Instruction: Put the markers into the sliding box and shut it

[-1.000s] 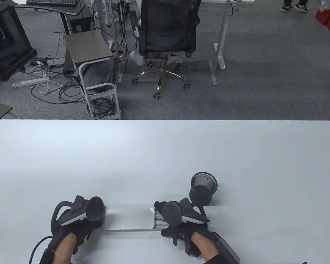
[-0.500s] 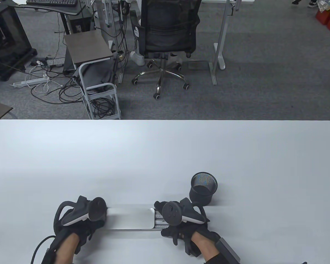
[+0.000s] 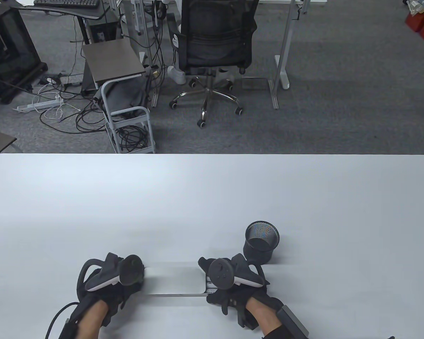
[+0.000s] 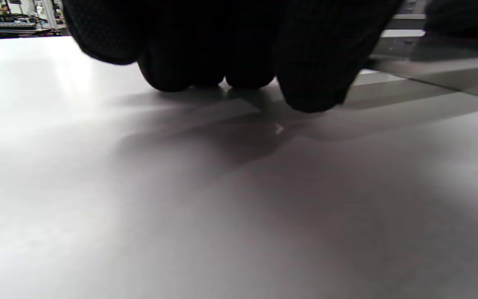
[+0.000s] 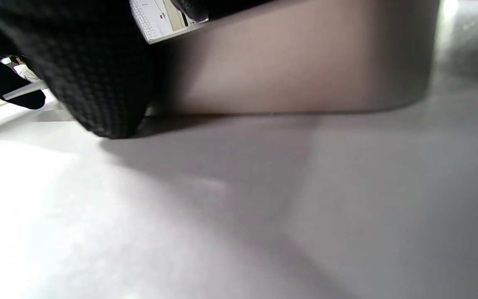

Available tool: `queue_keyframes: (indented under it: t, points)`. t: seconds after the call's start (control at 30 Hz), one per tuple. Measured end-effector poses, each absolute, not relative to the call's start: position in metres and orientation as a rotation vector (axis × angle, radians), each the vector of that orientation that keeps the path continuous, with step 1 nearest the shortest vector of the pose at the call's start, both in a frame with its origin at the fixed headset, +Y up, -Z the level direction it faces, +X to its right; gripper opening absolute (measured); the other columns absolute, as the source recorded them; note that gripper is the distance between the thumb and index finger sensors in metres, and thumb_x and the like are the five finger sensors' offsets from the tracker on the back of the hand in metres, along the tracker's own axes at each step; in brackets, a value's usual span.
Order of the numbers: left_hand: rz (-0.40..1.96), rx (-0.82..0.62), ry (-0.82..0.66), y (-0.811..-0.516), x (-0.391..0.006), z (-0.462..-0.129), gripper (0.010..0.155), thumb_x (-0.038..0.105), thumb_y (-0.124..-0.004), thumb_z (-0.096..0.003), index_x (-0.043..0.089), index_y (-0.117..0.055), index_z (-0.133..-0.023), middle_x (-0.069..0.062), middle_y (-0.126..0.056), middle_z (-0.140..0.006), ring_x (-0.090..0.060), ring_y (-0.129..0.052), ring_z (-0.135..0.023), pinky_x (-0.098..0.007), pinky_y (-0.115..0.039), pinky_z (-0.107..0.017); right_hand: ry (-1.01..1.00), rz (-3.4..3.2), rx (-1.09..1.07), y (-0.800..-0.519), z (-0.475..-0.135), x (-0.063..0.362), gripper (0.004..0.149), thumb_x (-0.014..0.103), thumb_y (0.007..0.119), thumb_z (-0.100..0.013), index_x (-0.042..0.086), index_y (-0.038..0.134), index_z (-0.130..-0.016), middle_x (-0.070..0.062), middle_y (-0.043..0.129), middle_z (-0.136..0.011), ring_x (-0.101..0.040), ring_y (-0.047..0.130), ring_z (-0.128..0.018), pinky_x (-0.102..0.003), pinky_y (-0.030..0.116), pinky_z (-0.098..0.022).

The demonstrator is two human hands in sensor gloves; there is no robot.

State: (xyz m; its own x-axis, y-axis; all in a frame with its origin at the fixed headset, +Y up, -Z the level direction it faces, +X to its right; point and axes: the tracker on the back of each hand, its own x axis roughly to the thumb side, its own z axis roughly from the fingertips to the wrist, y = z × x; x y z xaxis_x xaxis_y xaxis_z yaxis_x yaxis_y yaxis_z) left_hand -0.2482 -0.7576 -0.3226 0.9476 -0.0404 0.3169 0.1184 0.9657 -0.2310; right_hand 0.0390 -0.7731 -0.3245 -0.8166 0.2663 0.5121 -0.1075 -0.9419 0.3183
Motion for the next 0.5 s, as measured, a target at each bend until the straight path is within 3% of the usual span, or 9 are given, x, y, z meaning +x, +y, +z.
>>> queue_keyframes:
  t: [0.2,0.23,0.5]
  points:
    - [-0.075,-0.229,-0.364,-0.759,-0.233,-0.32,0.066,0.044,-0.087,-0.0375,0.025,-0.072,-0.098,-0.002,-0.077,-0.105,-0.028,-0.084,-0.089,-0.048,-0.07,-0.068,0.421,2.781,0.842,-0.773,-0.325,0.039,0.064,0.041,0.081,-0.055,0.028,0.042,-0.105,0.004,0.055,-0.113,-0.031,0.055,-0.102,-0.064,0.054,-0.068]
    - [-0.082,-0.225,-0.369,-0.758,-0.231,-0.32,0.066,0.044,-0.087,-0.0376,0.025,-0.072,-0.098,-0.002,-0.077,-0.105,-0.028,-0.085,-0.089,-0.048,-0.07,-0.067,0.423,2.782,0.841,-0.773,-0.325,0.039,0.063,0.047,0.077,-0.056,0.028,0.042,-0.105,0.004,0.055,-0.113,-0.031,0.055,-0.102,-0.064,0.054,-0.067]
    - [-0.069,-0.209,-0.412,-0.76,-0.215,-0.318,0.065,0.044,-0.087,-0.0383,0.021,-0.072,-0.098,-0.002,-0.077,-0.104,-0.028,-0.085,-0.089,-0.049,-0.07,-0.067,0.424,2.782,0.838,-0.773,-0.326,0.037,0.063,0.048,0.076,-0.054,0.029,0.043,-0.104,0.004,0.055,-0.112,-0.032,0.055,-0.101,-0.065,0.054,-0.067]
